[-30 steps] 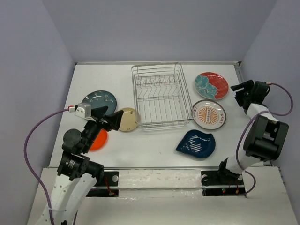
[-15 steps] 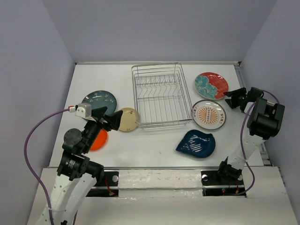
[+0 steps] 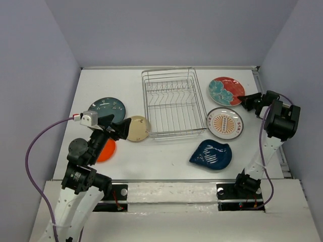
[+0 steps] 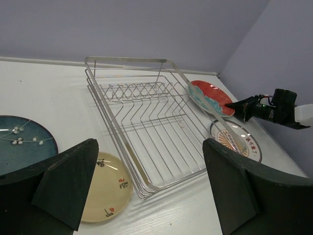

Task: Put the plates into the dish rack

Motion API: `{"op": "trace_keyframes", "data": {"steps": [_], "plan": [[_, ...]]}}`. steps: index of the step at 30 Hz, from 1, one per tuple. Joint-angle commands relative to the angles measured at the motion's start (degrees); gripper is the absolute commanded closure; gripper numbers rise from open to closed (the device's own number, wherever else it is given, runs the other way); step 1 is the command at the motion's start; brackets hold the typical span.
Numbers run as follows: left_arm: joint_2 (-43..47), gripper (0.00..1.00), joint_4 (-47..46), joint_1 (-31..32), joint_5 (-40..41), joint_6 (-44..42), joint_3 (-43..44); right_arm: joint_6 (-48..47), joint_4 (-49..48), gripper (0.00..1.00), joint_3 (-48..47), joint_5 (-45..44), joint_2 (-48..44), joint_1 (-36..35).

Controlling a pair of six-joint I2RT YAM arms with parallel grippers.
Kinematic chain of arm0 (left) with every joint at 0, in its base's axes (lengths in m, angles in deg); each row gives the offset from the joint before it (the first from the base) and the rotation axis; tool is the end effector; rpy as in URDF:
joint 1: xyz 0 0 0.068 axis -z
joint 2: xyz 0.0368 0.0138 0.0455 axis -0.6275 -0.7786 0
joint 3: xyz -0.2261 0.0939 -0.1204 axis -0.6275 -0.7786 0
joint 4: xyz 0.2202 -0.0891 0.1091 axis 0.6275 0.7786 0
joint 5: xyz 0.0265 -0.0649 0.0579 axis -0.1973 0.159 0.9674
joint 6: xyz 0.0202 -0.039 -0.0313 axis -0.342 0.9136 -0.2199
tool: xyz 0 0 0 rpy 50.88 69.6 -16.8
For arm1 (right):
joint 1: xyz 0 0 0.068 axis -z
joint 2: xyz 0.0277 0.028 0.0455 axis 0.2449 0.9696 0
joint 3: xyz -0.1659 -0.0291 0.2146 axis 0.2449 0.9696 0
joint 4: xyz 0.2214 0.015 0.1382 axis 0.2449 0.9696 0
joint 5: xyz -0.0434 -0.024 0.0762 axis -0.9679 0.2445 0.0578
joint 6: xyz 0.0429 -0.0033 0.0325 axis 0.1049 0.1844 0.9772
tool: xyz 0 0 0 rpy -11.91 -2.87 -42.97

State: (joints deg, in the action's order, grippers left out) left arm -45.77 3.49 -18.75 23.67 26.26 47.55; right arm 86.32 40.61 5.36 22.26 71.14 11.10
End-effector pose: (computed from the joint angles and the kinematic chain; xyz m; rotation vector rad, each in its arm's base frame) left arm 0.0929 -0.0381 0.3386 0.1223 1.3675 -0.6254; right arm 0.4121 -0.1725 0.1031 1.1083 1.8346 0.9512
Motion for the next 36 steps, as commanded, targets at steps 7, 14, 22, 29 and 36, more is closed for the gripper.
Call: {"op": "trace_keyframes", "data": {"steps": [7,14,22,29,36], "plan": [[-1.3,0.01,-3.3,-1.1,-0.1,-0.9,2.2,0.8,2.1,0.93,-1.0,-10.1,-3.8,-3.2],[-1.6,0.01,-3.8,-1.2,-1.7,-0.4,2.0,-3.4,7.3,0.93,-4.1,-22.4,-20.0,-7.3],[-2.4,0.01,-3.6,-1.4,-5.0,0.0,1.8,-27.3,22.9,0.93,-21.2,-43.2,-32.3,-20.7],[-2.9,0.01,-4.3,-1.7,-6.3,0.3,1.8,-39.9,33.4,0.93,-30.6,-57.1,-33.1,-33.1],[-2.5,0.01,-4.1,-1.7,-6.4,0.1,1.6,-50.4,41.5,0.93,-43.2,-71.8,-27.3,-44.2]]}}
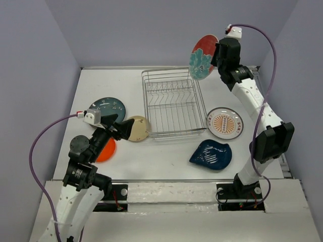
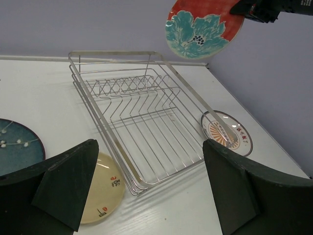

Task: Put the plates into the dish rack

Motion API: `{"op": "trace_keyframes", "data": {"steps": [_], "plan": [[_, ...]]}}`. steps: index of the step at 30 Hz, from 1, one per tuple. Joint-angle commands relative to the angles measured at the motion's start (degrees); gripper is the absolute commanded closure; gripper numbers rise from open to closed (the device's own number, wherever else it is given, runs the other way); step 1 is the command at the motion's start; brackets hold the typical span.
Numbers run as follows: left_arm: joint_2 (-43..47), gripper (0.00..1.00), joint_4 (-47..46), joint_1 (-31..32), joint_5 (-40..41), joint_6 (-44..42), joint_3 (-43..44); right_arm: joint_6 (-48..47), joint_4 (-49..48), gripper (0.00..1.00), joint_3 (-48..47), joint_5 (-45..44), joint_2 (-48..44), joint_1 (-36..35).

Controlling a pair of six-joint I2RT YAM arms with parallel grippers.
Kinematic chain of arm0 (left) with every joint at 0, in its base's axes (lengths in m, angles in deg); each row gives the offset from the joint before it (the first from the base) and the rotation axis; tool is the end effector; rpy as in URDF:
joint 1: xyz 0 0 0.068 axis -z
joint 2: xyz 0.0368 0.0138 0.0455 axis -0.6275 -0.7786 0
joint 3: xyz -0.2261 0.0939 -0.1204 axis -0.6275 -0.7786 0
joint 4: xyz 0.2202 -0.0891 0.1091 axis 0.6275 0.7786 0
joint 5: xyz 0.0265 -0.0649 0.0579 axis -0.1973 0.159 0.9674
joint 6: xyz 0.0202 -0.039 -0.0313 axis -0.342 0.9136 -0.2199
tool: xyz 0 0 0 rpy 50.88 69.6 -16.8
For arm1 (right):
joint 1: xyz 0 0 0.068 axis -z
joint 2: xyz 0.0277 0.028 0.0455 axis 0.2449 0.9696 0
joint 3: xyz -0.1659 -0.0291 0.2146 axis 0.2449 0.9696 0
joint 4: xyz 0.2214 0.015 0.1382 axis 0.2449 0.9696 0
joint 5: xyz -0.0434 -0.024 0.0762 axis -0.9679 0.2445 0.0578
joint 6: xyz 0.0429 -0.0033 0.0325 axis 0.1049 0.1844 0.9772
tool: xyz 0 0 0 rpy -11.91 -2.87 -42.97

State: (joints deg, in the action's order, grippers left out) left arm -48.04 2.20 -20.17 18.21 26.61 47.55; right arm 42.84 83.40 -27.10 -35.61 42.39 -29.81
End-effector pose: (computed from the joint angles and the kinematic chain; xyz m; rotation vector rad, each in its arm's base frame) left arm 0.1002 -0.0415 0.3375 0.1829 1.3861 -0.6718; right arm 0.3847 0.0927 0.4312 0.2627 1.7425 -0.0020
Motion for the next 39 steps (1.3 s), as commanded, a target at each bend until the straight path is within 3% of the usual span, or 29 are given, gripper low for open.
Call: {"op": "trace_keyframes", "data": {"steps": [1,4,11,33,35,36,38,39], "plan": [[-0.2,0.01,-2.8,-0.2,-0.9,-0.3,1.7,-7.6,-0.1,0.93,-12.4,-14.0,2.3,-3.3],[0.0,0.01,-2.6,-0.2,-0.3,-0.4,1.8,-10.3,2.4,0.93,-16.0,-18.4,4.4,-5.8],[0.0,0.01,-2.5,-0.1,-0.7,-0.4,1.8,-11.8,3.4,0.93,-14.9,-20.9,6.5,-10.5],[0.0,0.01,-2.2,0.5,-0.2,-0.6,1.8,-8.5,3.2,0.93,-6.7,-21.0,12.5,-13.3],[-0.1,0.01,-2.2,0.5,-0.3,-0.5,1.8,-8.7,3.2,0.82,-7.5,-20.0,13.4,-13.3],[-0.1,0.01,-2.2,0.5,-0.2,-0.6,1.9,-8.8,3.2,0.7,-7.7,-19.8,13.4,-13.3],[-0.3,0.01,-2.1,0.4,-0.2,-0.5,1.7,-8.8,3.2,0.58,-7.9,-18.8,13.1,-13.8],[-0.4,0.01,-2.1,0.4,-0.2,-0.5,1.8,-9.2,3.2,0.44,-8.5,-18.7,12.8,-13.8]]}}
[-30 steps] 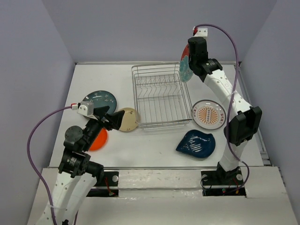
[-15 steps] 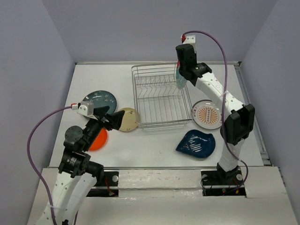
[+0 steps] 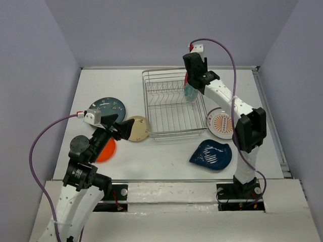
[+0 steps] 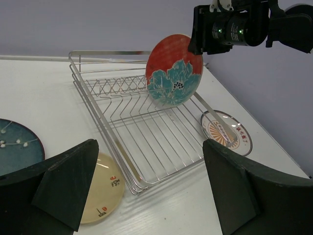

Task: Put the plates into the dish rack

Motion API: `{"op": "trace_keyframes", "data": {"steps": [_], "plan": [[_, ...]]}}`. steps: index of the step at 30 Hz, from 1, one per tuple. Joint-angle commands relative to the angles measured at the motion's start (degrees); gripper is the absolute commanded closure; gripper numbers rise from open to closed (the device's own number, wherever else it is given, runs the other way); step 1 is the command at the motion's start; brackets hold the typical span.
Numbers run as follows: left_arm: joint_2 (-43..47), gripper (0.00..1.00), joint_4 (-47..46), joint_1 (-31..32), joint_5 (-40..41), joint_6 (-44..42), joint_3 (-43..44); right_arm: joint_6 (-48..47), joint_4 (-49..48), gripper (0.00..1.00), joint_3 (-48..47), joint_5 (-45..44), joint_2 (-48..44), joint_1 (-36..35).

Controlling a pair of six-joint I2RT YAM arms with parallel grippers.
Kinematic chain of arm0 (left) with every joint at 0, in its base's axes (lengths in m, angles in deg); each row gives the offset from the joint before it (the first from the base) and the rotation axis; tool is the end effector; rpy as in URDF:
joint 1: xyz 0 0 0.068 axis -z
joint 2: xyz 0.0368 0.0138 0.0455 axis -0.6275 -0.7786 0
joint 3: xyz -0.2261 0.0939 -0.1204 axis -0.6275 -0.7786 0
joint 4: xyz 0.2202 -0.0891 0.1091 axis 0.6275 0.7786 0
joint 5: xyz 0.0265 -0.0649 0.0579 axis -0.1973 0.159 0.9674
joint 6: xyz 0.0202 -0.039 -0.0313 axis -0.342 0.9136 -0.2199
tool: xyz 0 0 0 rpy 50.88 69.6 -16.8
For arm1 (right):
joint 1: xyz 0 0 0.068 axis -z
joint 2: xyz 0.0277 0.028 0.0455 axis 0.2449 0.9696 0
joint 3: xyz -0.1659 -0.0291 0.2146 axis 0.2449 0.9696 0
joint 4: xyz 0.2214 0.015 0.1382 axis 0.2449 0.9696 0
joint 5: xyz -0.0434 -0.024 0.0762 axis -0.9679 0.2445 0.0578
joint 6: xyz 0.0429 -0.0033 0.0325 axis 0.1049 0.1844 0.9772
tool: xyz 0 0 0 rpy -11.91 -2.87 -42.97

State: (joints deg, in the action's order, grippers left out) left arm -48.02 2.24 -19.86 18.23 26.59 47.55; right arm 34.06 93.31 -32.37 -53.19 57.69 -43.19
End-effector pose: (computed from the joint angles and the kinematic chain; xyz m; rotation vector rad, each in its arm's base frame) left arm 0.0999 -0.0420 0.3375 0.1867 1.3863 -0.6757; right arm 0.4090 0.1998 0.3396 -0.0124 2.0002 -0.3936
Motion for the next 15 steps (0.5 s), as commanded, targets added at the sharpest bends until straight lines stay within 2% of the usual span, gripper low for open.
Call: {"op": "trace_keyframes", "data": {"steps": [1,3,5,9,10,11,13,14,15], "plan": [[-0.5,0.01,-2.1,0.2,-0.3,-0.5,1.8,-0.7,-6.8,0.4,-3.6,-1.1,-3.2,-0.4],[-0.5,0.01,-2.2,0.2,-0.3,-0.5,1.8,-0.9,-6.6,0.3,-3.3,-0.5,-4.8,-0.4],[-0.6,0.01,-2.2,0.2,-0.5,-0.5,1.7,-0.9,-6.6,0.29,-2.6,0.9,-6.9,-0.4],[-0.5,0.01,-2.1,0.2,-0.7,-0.4,1.8,3.8,-5.2,0.29,5.5,5.6,-15.0,3.1],[-0.3,0.01,-2.1,0.2,-0.6,-0.4,1.7,8.3,-5.2,0.3,12.4,9.7,-20.2,4.6],[-0.3,0.01,-2.1,0.2,-0.6,-0.4,1.7,11.0,-5.2,0.3,16.3,9.7,-22.8,6.3],[-0.1,0.01,-2.1,0.2,-0.8,-0.3,1.7,18.7,-6.4,0.33,25.0,16.4,-31.2,13.1],[0.1,0.01,-2.1,0.3,-0.8,-0.2,1.7,22.3,-9.5,0.33,34.8,21.3,-36.7,17.8],[0.1,0.01,-2.1,0.3,-0.8,-0.3,1.7,24.0,-11.0,0.33,39.6,22.8,-36.7,19.9]]}}
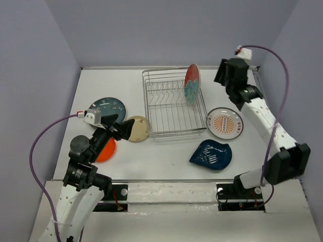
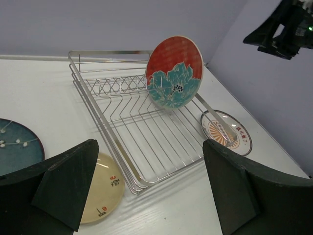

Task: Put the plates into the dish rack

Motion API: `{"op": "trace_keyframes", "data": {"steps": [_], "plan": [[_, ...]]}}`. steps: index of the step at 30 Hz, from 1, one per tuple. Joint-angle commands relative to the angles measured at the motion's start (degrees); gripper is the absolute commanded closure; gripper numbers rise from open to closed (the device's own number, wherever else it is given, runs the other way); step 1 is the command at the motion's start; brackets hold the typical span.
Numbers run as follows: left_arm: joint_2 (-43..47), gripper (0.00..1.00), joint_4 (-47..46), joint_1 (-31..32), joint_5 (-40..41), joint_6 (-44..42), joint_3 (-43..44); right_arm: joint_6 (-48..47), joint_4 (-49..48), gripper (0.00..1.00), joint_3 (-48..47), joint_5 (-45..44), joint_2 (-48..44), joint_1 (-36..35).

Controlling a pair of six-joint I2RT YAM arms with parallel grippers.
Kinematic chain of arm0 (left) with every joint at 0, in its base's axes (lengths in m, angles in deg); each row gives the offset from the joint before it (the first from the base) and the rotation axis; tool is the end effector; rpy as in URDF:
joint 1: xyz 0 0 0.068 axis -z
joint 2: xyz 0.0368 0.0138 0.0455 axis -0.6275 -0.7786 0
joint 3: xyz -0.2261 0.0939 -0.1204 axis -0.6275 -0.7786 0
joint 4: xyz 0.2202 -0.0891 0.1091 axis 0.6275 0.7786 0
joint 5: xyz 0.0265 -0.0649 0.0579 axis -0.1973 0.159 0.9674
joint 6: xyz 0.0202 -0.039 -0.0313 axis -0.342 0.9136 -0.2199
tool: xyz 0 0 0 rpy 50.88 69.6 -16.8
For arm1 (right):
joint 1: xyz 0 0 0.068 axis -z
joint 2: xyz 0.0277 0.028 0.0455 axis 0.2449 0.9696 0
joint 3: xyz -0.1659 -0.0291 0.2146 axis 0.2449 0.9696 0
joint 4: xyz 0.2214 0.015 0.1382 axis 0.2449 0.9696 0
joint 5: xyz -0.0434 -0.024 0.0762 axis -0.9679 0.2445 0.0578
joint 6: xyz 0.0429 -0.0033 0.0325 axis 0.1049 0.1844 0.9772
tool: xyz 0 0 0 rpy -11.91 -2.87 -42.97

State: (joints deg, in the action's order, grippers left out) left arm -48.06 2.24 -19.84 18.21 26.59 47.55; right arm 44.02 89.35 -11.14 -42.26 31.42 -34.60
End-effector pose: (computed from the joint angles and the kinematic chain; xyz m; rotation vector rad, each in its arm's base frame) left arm 0.1001 -0.0421 0.3374 0.1872 1.3870 -0.6762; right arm 0.3277 0.1027 0.3925 0.2435 1.8995 -0.1138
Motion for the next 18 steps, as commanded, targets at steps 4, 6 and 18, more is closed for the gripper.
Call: {"op": "trace_keyframes", "data": {"steps": [4,6,18], "plan": [[0.6,0.01,-2.1,0.7,-0.8,-0.3,1.7,19.7,-11.2,0.34,36.2,17.3,-20.1,19.4],[0.8,0.01,-2.1,0.8,-0.8,-0.3,1.7,21.7,-13.2,0.34,43.1,22.4,-23.1,25.3],[1.7,0.01,-1.6,1.2,-0.2,-0.5,1.7,24.6,-18.4,0.35,57.1,37.2,-21.6,41.2]]}}
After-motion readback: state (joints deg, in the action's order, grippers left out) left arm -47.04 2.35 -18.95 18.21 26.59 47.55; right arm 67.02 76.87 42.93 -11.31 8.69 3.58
